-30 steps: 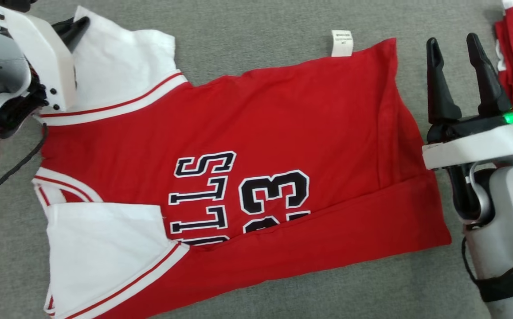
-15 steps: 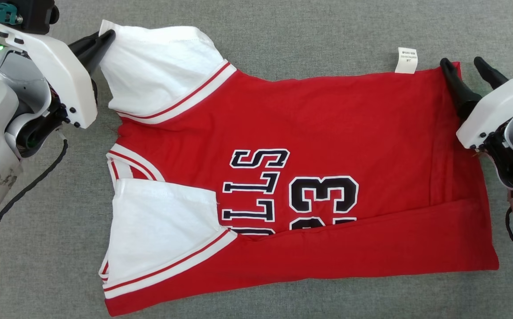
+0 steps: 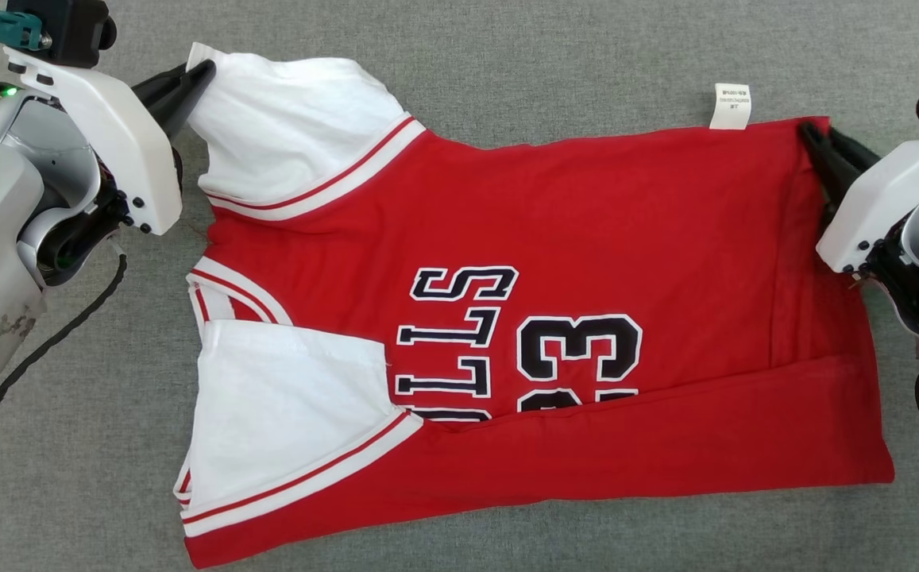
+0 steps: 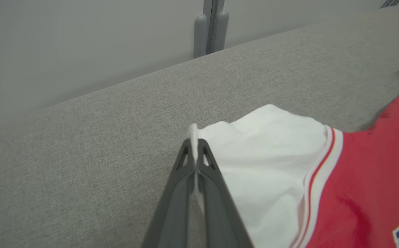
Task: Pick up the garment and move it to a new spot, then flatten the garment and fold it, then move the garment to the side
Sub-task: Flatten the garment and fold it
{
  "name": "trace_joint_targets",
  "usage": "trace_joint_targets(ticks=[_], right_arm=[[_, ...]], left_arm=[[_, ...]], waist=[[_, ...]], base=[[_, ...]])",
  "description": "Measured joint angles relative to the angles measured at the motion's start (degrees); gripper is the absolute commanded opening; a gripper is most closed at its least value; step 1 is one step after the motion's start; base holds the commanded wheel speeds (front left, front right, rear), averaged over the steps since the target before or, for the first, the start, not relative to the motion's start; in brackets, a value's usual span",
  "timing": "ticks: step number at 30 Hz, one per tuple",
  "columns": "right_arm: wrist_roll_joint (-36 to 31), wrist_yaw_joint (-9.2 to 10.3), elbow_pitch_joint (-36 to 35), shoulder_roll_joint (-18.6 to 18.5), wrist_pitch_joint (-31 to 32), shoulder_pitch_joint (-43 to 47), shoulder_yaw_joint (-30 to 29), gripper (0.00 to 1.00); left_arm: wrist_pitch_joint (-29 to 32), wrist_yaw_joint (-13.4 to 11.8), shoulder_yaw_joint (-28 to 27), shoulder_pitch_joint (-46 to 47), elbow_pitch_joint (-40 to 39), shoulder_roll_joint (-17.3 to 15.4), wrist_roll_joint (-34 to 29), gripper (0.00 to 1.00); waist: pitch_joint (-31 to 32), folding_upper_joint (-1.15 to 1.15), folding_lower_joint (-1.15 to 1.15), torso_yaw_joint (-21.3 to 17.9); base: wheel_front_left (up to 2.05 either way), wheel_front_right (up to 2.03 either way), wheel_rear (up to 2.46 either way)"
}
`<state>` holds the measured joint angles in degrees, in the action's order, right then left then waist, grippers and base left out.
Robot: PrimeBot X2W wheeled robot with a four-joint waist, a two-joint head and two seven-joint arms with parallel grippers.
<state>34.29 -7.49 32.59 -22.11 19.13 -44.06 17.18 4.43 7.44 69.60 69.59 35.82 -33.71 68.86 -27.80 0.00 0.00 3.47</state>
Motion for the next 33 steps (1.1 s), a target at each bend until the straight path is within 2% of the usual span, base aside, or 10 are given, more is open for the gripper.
trace_joint_targets(ticks=[11, 17, 24, 26, 33], right_arm=[[1.3, -0.07, 1.9, -2.5, -3.3, -1.3, 0.9, 0.0], [1.4, -0.08, 2.7, -3.1, -6.7, -4.0, 1.5, 0.0], [-1.7, -0.08, 6.0, -3.6, -14.1, -8.3, 1.4, 0.0], [-1.5, -0.08, 6.1, -3.3, -16.4, -8.8, 3.2, 0.0], [0.0, -0.07, 5.4, -6.0, -22.6, -8.6, 8.1, 0.0]], left_arm=[[-3.0, 0.0, 1.2, 1.4, 3.5, 0.2, 1.1, 0.0], [-7.5, 0.1, 0.8, 3.3, 8.1, 2.0, 0.5, 0.0], [-14.3, 0.0, -0.3, 5.8, 14.5, 5.9, -1.3, 0.0], [-15.1, 0.0, -0.1, 5.9, 15.9, 7.1, -1.5, 0.0], [-15.8, 0.0, 1.2, 5.2, 14.2, 7.1, -1.4, 0.0]], waist=[[-0.4, 0.0, 0.0, 0.4], [-1.0, 0.0, 0.0, 0.6], [-1.7, 0.0, 0.0, 0.9], [-1.7, 0.0, 0.0, 1.1], [-0.1, 0.0, 0.0, 1.9]], base=[[0.0, 0.0, 0.0], [0.0, 0.0, 0.0], [0.0, 0.0, 0.0], [0.0, 0.0, 0.0], [0.0, 0.0, 0.0]])
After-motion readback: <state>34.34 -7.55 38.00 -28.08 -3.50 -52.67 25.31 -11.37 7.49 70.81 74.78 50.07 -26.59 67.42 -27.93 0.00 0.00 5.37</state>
